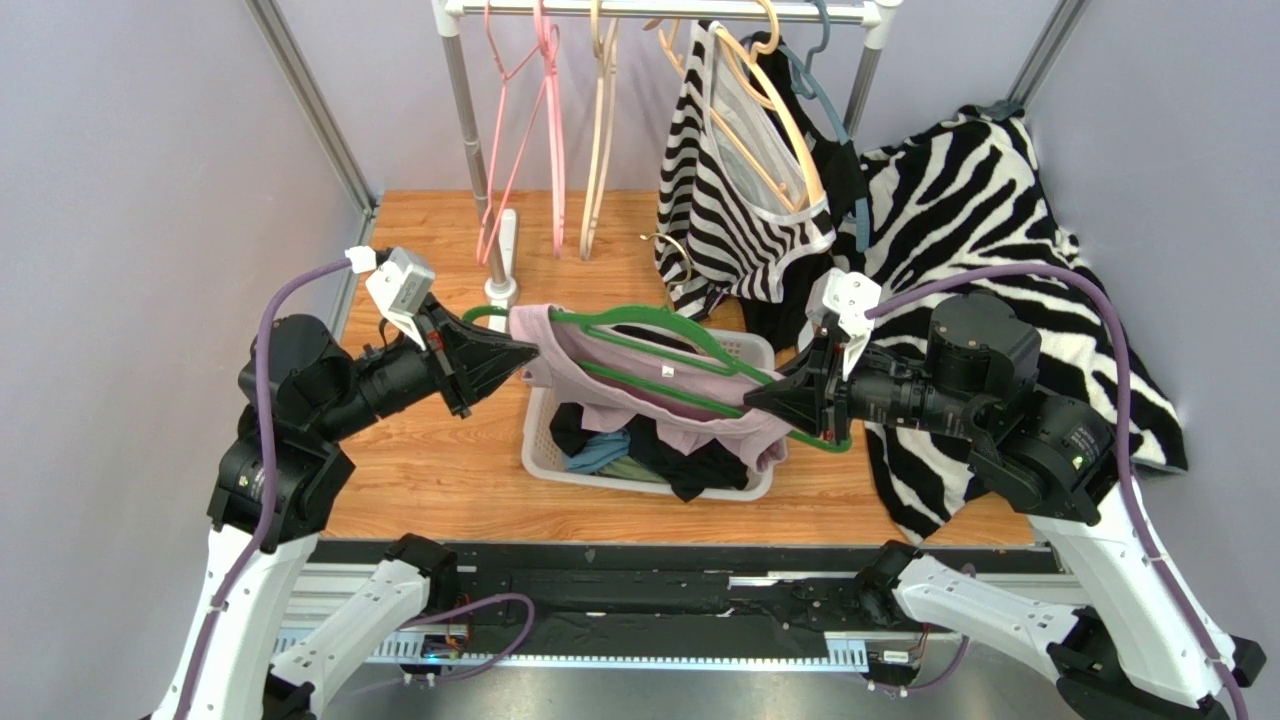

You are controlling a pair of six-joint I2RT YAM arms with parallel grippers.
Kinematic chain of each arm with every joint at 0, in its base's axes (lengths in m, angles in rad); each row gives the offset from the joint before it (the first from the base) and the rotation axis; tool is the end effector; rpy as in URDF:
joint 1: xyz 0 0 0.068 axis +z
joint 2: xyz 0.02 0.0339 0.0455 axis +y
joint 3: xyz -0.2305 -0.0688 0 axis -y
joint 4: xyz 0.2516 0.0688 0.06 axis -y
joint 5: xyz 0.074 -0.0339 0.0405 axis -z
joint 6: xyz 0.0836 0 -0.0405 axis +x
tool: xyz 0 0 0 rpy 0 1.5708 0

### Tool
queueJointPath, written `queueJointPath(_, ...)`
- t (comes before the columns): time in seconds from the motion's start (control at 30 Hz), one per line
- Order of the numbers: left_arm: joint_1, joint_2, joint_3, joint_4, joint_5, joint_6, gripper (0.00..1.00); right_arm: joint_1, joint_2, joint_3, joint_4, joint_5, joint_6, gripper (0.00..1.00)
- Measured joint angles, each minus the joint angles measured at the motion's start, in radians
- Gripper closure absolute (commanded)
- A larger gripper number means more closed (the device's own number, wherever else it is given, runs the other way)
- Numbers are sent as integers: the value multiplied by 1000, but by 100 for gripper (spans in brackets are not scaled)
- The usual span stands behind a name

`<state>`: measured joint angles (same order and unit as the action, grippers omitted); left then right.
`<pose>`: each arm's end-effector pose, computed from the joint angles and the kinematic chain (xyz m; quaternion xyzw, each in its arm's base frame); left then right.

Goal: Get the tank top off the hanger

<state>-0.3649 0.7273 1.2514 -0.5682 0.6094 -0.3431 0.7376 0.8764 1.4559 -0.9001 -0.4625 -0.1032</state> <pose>0.1492 -0.1082 0.4383 0.2149 0.6869 -0.4319 0.5435 0.1166 0.1563 0.4317 -0.4446 0.6659 0.3542 0.4832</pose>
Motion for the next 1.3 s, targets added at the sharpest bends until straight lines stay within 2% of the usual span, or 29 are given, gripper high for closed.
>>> queueJointPath(0.4,19,3,63,-50,-24,13,99,1,-41,-7,-47,54,-18,100)
queueJointPath(0.77,62,54,193,-50,-28,32,99,1,-193,-58,-105,79,-14,100)
queueJointPath(1.3,83,61,114,-54,-60,74,99,1,-321,-69,-164,55,-11,100)
